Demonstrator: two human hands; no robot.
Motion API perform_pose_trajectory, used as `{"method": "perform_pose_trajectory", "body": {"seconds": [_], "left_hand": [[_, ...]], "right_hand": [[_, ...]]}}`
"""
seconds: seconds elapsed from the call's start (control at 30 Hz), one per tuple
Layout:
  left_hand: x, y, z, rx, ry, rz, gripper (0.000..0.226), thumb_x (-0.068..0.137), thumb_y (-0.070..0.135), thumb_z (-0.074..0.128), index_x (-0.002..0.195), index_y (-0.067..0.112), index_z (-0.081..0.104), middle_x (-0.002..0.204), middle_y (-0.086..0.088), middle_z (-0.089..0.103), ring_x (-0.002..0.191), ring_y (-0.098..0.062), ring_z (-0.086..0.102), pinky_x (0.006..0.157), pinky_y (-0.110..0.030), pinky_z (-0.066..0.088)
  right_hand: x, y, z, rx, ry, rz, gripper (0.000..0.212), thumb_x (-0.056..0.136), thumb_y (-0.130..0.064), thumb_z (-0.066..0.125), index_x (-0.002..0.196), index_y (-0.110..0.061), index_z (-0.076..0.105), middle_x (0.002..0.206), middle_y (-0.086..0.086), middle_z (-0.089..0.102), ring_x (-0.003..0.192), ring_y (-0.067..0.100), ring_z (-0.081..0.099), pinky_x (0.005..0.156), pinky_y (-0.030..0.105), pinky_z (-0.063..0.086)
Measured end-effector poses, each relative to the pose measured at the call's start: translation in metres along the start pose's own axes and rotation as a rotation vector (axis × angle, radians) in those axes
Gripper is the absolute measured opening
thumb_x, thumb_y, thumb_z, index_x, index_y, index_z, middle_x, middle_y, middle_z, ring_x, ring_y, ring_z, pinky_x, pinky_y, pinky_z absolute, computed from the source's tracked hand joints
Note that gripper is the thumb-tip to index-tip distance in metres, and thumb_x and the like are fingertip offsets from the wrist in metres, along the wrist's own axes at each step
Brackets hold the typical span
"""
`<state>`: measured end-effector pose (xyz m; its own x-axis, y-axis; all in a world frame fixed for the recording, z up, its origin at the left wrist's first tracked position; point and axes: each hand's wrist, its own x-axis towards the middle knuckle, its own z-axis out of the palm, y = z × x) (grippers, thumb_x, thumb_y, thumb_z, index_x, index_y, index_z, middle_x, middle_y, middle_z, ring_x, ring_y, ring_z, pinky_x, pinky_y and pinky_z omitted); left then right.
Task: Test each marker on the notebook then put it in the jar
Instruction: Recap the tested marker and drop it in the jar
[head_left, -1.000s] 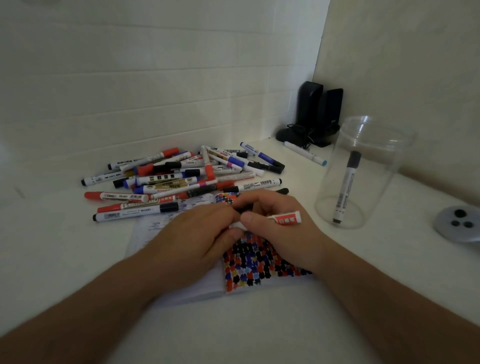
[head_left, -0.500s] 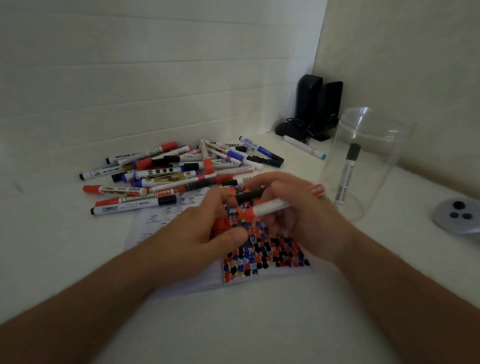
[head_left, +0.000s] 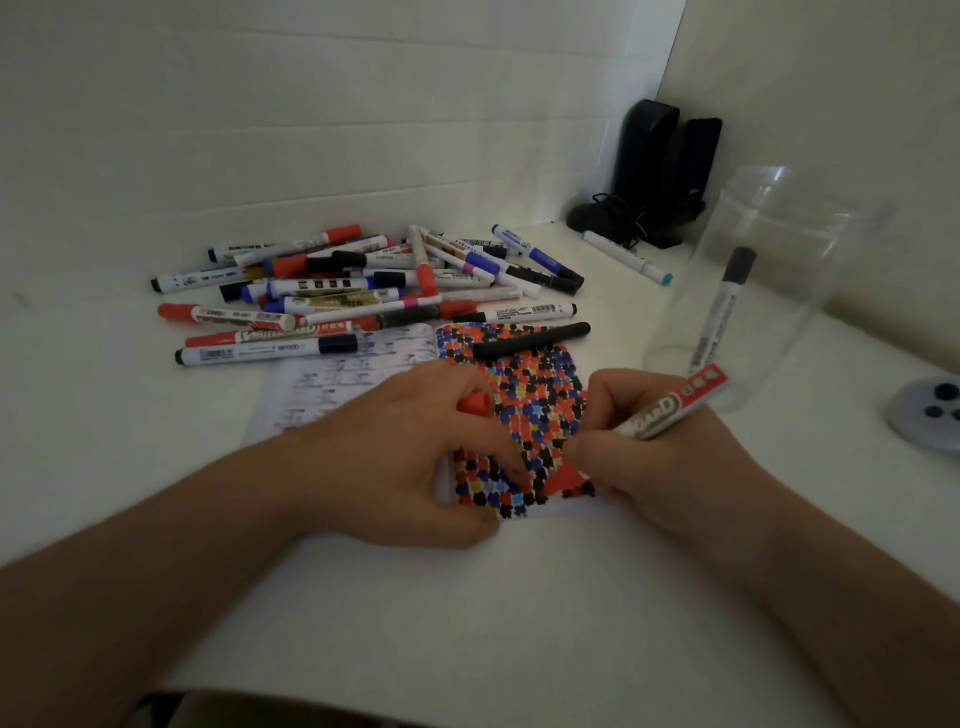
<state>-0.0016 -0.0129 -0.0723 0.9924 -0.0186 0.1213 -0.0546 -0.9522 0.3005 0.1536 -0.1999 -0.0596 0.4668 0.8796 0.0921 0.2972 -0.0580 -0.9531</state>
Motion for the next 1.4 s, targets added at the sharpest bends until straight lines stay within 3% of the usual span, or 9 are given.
{"method": "perform_pose_trajectory", "body": {"seconds": [0.07, 0.27, 0.37, 0.67, 0.8, 1.17, 1.27, 1.4], "left_hand": [[0.0011, 0.0002, 0.0006, 0.007, 0.007, 0.001, 0.042, 0.077, 0.066, 0.064, 0.118, 0.056, 0.062, 0.107, 0.028, 0.033, 0.106, 0.002, 0.038, 0.08, -0.018, 0.031], [0.0015, -0.0013, 0.0002, 0.013, 0.005, 0.002, 0.042, 0.077, 0.065, 0.067, 0.118, 0.057, 0.062, 0.109, 0.029, 0.032, 0.11, 0.005, 0.037, 0.08, -0.014, 0.028], [0.0017, -0.0016, 0.0004, 0.017, -0.007, -0.009, 0.044, 0.076, 0.069, 0.064, 0.119, 0.058, 0.06, 0.108, 0.028, 0.032, 0.108, 0.002, 0.037, 0.08, -0.018, 0.031], [0.0018, -0.0003, -0.0006, 0.014, -0.015, -0.024, 0.042, 0.076, 0.069, 0.063, 0.117, 0.058, 0.06, 0.107, 0.027, 0.033, 0.106, -0.002, 0.039, 0.08, -0.02, 0.033], [0.0019, -0.0001, -0.0008, 0.004, -0.017, -0.024, 0.041, 0.077, 0.067, 0.064, 0.117, 0.057, 0.061, 0.105, 0.025, 0.034, 0.104, 0.0, 0.038, 0.079, -0.02, 0.032], [0.0017, 0.0, -0.0003, -0.001, -0.011, -0.026, 0.04, 0.075, 0.066, 0.064, 0.115, 0.058, 0.062, 0.106, 0.024, 0.036, 0.104, -0.002, 0.04, 0.08, -0.02, 0.034], [0.0018, 0.0002, -0.0004, -0.004, -0.014, -0.028, 0.041, 0.075, 0.067, 0.063, 0.115, 0.058, 0.062, 0.106, 0.025, 0.035, 0.105, 0.0, 0.039, 0.08, -0.018, 0.033], [0.0018, 0.0011, -0.0012, -0.01, -0.024, -0.041, 0.042, 0.075, 0.069, 0.06, 0.116, 0.059, 0.061, 0.107, 0.02, 0.038, 0.104, -0.003, 0.04, 0.081, -0.023, 0.039]], "right_hand": [[-0.002, 0.0005, 0.0035, -0.086, 0.011, 0.0, 0.036, 0.081, -0.001, 0.076, 0.055, -0.018, 0.056, 0.05, 0.001, 0.057, 0.044, 0.011, 0.051, 0.044, 0.021, 0.041], [-0.0028, 0.0033, 0.0038, -0.103, 0.016, 0.028, 0.033, 0.081, -0.003, 0.076, 0.057, -0.014, 0.055, 0.051, 0.009, 0.059, 0.041, 0.016, 0.055, 0.043, 0.022, 0.043], [-0.0027, 0.001, 0.0068, -0.123, 0.017, 0.042, 0.028, 0.078, -0.015, 0.077, 0.059, -0.013, 0.057, 0.051, 0.007, 0.061, 0.041, 0.015, 0.057, 0.043, 0.021, 0.043], [-0.0031, -0.0024, 0.0099, -0.173, 0.043, 0.055, 0.026, 0.082, -0.001, 0.071, 0.062, -0.005, 0.054, 0.049, 0.005, 0.059, 0.039, 0.011, 0.052, 0.042, 0.02, 0.043], [-0.0022, -0.0002, 0.0063, -0.142, 0.038, 0.057, 0.034, 0.085, 0.005, 0.071, 0.06, -0.011, 0.054, 0.05, 0.009, 0.06, 0.04, 0.015, 0.053, 0.043, 0.02, 0.042], [-0.0028, 0.0013, 0.0088, -0.178, 0.025, 0.009, 0.033, 0.081, -0.006, 0.076, 0.06, -0.009, 0.051, 0.049, 0.006, 0.056, 0.04, 0.011, 0.051, 0.043, 0.022, 0.043], [-0.0013, 0.0021, 0.0077, -0.132, 0.028, 0.032, 0.023, 0.072, -0.014, 0.068, 0.06, -0.008, 0.049, 0.049, 0.008, 0.056, 0.041, 0.014, 0.05, 0.043, 0.022, 0.042], [-0.0004, 0.0049, 0.0051, -0.103, 0.016, 0.042, 0.033, 0.086, -0.002, 0.074, 0.062, -0.007, 0.051, 0.049, 0.004, 0.058, 0.04, 0.012, 0.052, 0.044, 0.017, 0.042]]}}
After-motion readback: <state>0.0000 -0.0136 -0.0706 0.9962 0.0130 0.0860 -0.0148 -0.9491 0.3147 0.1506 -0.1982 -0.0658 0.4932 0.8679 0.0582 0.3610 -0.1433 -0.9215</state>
